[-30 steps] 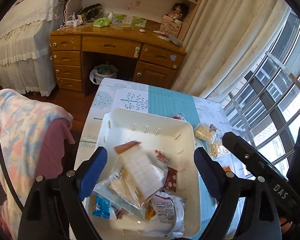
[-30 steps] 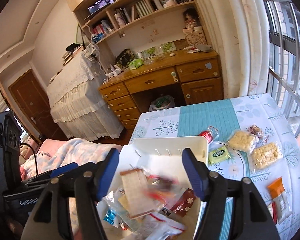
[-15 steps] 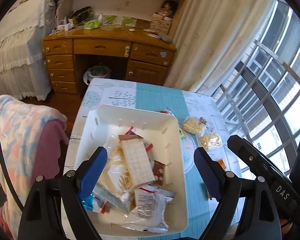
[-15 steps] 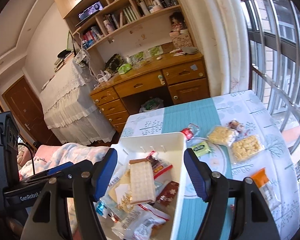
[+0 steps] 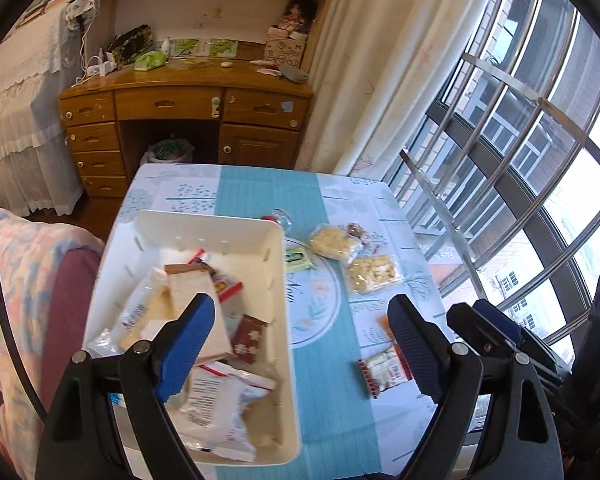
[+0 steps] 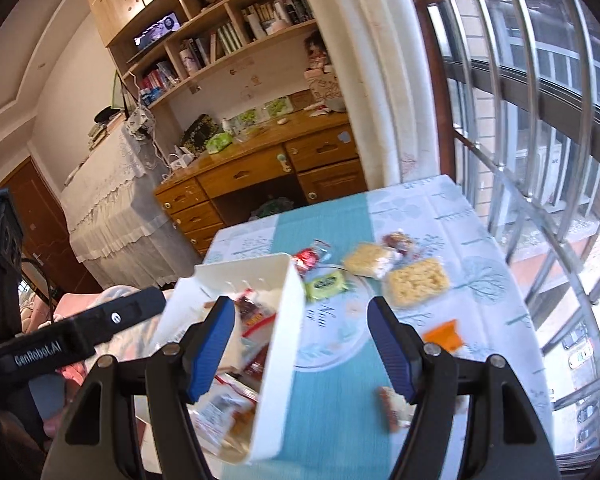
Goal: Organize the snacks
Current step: 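Move both grippers to the last two snacks on the cloth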
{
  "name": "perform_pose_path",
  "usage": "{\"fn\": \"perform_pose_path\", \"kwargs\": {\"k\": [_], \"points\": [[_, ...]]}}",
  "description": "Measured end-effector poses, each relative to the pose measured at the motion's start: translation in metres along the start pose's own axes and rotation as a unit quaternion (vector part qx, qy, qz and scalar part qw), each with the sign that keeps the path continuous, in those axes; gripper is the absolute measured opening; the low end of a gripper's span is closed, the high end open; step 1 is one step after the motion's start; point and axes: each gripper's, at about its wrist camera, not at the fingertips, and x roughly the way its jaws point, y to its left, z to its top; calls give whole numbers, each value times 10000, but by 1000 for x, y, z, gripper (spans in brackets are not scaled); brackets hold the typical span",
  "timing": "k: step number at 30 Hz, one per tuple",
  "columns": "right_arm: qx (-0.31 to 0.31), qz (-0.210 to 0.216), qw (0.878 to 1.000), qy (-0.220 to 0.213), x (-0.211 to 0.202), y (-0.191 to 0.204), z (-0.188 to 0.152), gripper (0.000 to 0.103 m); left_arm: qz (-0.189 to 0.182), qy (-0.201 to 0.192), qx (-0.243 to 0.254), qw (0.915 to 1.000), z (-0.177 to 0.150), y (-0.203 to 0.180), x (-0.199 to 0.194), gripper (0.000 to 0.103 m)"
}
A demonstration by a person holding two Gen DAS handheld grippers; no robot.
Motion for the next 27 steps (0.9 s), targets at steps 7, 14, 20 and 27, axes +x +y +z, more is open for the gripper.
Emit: {"fn": "perform_pose_path", "kwargs": {"k": [7, 14, 20, 27], "points": [[-132, -286, 9993, 188, -9, -40, -6, 69, -13, 239, 46, 9997, -10, -40, 20, 88], [-410, -452, 9967, 538, -4, -76, -13, 69, -24, 677, 6, 9977, -26, -74, 52, 88], [-832, -555, 9910, 893, 5, -99, -23, 69, 18, 1198, -136, 9927, -43, -94, 85, 88], [-1455, -542, 9789, 1327, 22, -112, -39, 69, 154, 1814, -373, 9826, -61, -109, 122, 88]]}}
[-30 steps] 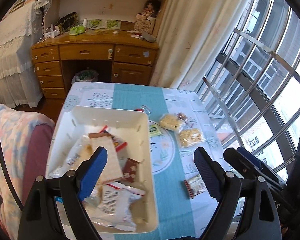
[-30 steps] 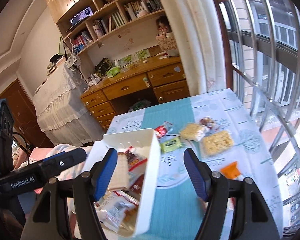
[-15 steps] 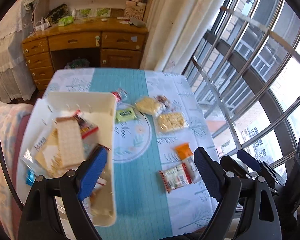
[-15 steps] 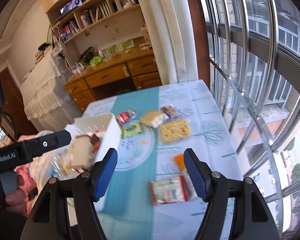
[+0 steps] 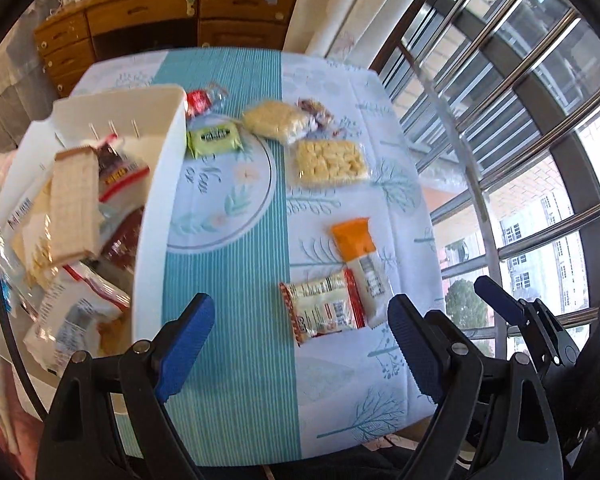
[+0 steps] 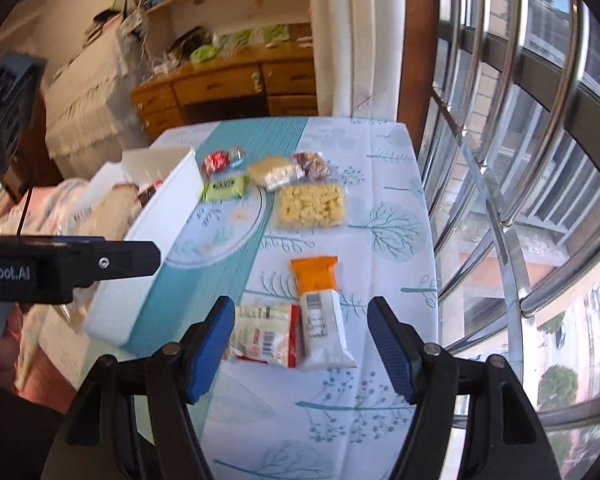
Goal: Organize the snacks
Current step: 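Move both grippers to the last two snacks on the cloth, then grasp the white red-edged packet with the left gripper while the right gripper grasps the orange-topped bar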
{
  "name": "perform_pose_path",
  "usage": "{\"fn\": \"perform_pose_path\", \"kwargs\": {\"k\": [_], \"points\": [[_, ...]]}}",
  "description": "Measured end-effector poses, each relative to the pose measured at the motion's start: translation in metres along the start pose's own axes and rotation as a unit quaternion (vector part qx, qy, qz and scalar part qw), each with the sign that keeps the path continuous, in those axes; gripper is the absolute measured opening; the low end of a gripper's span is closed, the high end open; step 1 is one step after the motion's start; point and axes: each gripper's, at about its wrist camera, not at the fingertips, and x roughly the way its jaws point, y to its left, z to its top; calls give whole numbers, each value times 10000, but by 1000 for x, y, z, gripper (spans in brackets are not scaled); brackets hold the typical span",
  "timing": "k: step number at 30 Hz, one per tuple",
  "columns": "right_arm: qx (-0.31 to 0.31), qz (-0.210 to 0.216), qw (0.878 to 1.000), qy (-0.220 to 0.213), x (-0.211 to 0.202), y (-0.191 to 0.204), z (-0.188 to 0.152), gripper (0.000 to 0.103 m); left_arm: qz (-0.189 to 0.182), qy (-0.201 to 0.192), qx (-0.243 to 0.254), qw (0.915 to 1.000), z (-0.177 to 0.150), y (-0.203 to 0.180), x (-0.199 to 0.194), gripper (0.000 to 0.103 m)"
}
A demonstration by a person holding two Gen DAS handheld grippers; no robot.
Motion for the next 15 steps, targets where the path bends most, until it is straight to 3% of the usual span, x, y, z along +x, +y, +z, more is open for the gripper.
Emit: {"fn": "perform_pose_path", "kwargs": {"k": [5, 15], "points": [[-438, 49, 9988, 191, 19, -2, -10, 69, 33, 508, -160, 9986, 0, -7, 29, 88], [-740, 248, 9957, 495, 55, -13, -28, 69, 238, 1393, -340, 9894, 4, -18, 80, 88]]}}
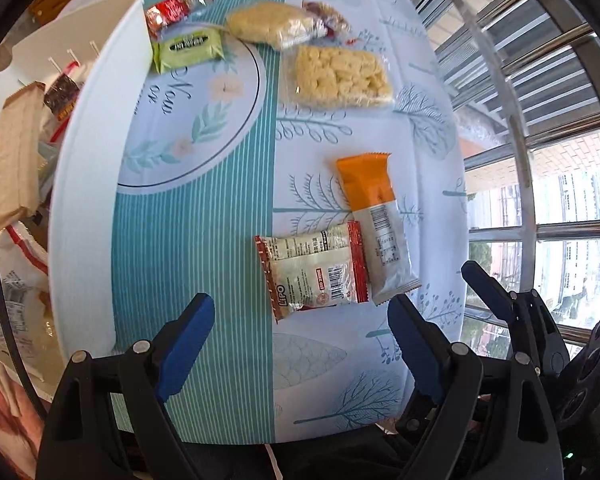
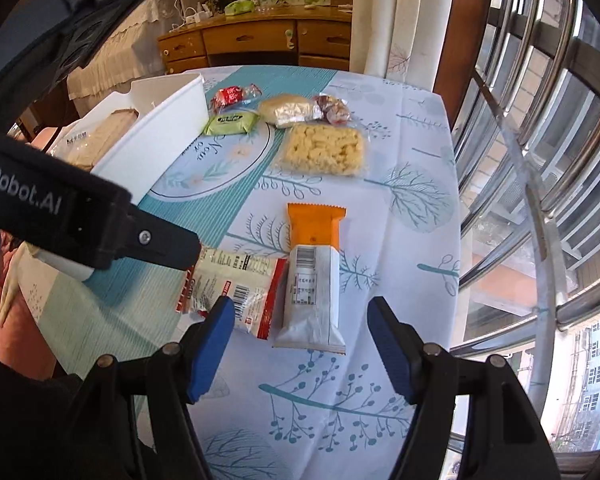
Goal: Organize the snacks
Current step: 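Grasp the white red-edged packet with the left gripper while the right gripper grasps the orange-topped bar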
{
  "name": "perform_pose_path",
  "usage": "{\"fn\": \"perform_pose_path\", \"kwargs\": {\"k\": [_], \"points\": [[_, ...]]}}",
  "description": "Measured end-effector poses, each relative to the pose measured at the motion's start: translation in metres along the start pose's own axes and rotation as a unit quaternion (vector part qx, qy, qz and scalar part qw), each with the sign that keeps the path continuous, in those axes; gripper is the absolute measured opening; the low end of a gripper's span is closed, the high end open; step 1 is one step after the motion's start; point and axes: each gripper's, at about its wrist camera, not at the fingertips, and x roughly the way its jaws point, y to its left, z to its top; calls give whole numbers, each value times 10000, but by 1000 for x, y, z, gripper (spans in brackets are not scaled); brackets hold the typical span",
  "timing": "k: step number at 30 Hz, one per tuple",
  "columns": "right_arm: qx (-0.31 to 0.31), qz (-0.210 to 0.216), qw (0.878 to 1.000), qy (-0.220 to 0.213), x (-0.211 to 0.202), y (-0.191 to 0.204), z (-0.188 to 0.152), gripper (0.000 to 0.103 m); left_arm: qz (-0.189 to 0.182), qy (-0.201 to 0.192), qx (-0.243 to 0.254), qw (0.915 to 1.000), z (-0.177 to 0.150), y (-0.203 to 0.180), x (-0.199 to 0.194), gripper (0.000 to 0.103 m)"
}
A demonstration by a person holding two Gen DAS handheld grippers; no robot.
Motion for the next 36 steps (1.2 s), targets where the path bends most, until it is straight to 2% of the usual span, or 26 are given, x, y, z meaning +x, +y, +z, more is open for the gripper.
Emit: {"fn": "perform_pose_path", "kwargs": {"k": [7, 9, 13, 17, 21, 24, 28, 33, 36], "points": [[-184, -31, 9998, 46, 20, -10, -12, 68, 138, 412, -184, 9989, 12, -6, 34, 88], [-204, 30, 9998, 75, 25, -13, -15, 64, 163, 528, -230, 9982, 16, -7, 43, 88], [-63, 225, 9997, 88, 30, -18, -18, 62, 220, 730, -329, 9966, 20, -9, 59, 88], [38, 440, 9990, 113, 35, -20, -20, 55, 327, 881, -378, 9949, 24, -12, 73, 88], [181, 548, 9982, 143, 40, -23, -21, 48, 412, 964, -425, 9936, 26, -14, 83, 88], [337, 611, 9974, 162, 44, -26, -21, 47, 483, 1037, -418, 9926, 28, -15, 90, 87], [435, 665, 9967, 159, 47, -27, -20, 47, 569, 1108, -388, 9914, 30, -21, 99, 79], [489, 673, 9964, 175, 51, -27, -20, 47, 642, 1117, -328, 9911, 38, -24, 103, 78], [477, 629, 9967, 172, 52, -25, -19, 47, 712, 1103, -335, 9908, 41, -23, 100, 70]]}}
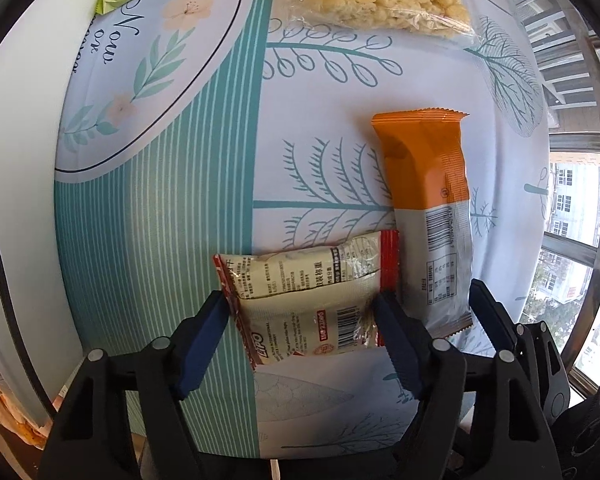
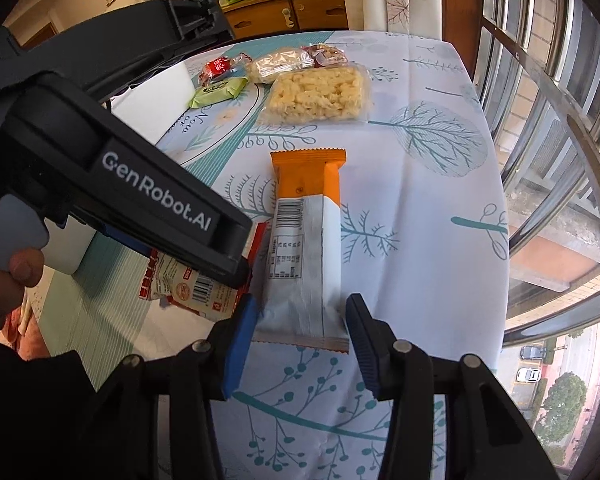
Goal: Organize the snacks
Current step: 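Grasp the white red-edged packet with the left gripper while the right gripper grasps the orange-topped bar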
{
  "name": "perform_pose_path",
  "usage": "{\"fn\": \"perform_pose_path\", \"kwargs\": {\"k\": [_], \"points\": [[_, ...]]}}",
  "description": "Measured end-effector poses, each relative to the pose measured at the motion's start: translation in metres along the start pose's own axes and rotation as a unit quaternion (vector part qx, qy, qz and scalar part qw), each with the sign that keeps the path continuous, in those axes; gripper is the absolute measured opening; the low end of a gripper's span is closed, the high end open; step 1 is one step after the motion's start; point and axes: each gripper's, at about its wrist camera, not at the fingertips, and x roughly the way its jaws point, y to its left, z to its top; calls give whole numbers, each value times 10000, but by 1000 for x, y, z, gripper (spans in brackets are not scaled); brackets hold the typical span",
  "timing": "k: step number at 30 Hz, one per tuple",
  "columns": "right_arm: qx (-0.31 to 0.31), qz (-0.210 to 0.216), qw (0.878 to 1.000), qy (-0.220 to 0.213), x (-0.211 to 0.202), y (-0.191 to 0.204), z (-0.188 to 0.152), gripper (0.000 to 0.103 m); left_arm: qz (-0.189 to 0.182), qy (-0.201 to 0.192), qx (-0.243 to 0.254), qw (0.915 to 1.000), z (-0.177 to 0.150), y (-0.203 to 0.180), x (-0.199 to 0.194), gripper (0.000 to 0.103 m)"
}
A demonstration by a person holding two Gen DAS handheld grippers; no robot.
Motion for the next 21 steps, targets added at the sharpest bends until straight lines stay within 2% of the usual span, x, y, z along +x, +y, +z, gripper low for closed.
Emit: {"fn": "perform_pose_path", "kwargs": {"k": [7, 14, 17, 19, 21], "points": [[-82, -231, 9996, 109, 4, 4, 4, 45, -49, -65, 0, 10000, -5, 9, -8, 53], [-42, -323, 9991, 284, 6, 4, 10, 37, -117, -130, -76, 9998, -8, 29, -22, 48], [91, -282, 9989, 376, 7, 2, 13, 36, -154, -207, -149, 9996, -12, 41, -32, 29], [194, -232, 9986, 430, 7, 0, 14, 35, -275, -263, -174, 9991, -11, 50, -40, 22], [353, -145, 9981, 475, 6, -1, 15, 34, -368, -324, -199, 9986, -13, 57, -47, 20]]}}
